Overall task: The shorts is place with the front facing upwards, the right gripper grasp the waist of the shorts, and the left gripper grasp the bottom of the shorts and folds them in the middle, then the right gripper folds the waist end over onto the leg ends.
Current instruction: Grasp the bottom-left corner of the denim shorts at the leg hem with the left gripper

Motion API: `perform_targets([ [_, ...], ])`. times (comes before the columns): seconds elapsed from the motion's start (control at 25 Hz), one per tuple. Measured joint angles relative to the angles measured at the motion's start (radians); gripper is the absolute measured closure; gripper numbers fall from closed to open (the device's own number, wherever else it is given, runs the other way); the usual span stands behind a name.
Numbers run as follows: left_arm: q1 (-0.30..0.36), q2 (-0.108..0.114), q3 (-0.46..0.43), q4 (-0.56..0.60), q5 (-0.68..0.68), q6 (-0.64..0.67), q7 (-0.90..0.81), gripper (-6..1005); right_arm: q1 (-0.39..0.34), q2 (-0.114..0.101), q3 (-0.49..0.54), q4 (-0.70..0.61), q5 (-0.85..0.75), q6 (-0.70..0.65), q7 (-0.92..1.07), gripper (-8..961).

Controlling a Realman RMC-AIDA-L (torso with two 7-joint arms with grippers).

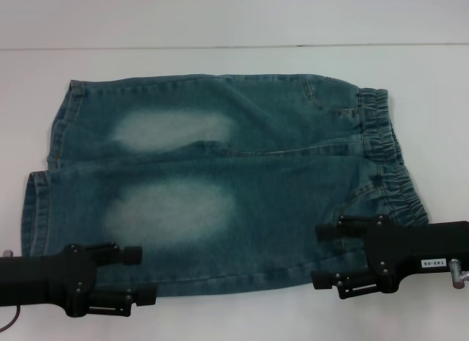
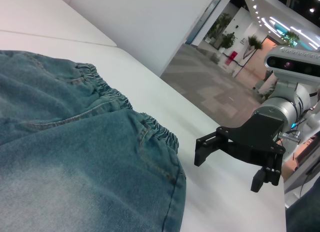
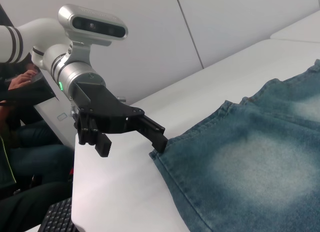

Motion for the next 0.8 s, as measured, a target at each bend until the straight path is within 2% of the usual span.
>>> perform_targets([
  [0.32,0.002,0.001,0.0,0.017,0.014,0.004,-0.022,51,0.001,0.0,0.0,0.0,-0.001,0.002,0.0,8],
  [0.6,0.061,0.019,-0.026,0.2,0.039,0.05,-0.15,50,-0.001,-0.001,0.001,0.0,0.0,0.003,0.003,8],
  [0.8,0.077,0.031,-0.117,0.298,0.111,0.048,-0.239,50,-0.004,0.0,0.001,0.0,0.0,0.014,-0.002,9],
])
